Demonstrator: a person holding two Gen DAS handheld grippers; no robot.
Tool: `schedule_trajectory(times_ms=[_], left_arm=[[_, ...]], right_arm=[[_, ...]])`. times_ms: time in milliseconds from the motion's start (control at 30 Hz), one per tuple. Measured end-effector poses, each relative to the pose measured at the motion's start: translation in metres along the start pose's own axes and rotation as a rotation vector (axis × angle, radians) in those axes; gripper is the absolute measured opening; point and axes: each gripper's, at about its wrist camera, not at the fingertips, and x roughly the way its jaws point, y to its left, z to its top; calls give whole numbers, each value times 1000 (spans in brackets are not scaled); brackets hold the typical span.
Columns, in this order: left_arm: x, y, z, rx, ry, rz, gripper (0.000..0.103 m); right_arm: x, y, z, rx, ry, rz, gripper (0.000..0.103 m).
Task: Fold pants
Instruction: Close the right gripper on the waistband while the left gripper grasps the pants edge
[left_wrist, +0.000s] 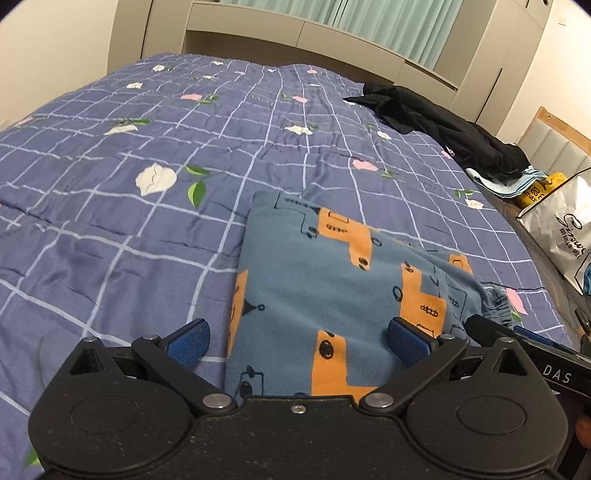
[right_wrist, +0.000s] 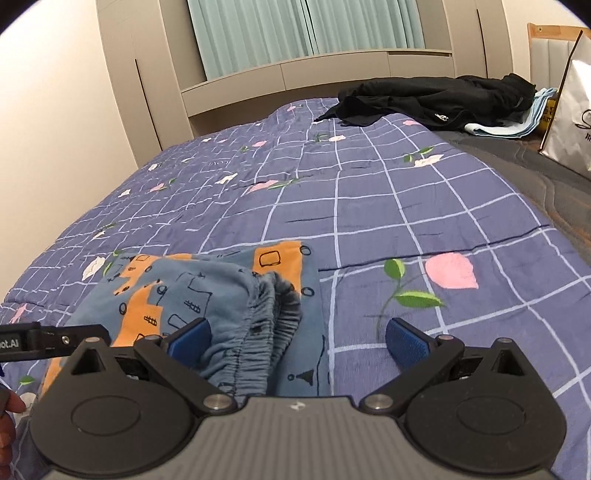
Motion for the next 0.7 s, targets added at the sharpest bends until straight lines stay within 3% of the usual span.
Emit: schedule_trajectory(times_ms=[467,633,700], left_arm=[[2,0,-5,6,-8,8,102],[1,-1,-3,3,1,11,102],[0,-1,-3,3,2,12,102]], right_arm=[[1,1,-6,1,-14,7,103],[-5,4,-10,10,-31,21,91],[-9,6,-14,2,-48,21,82]])
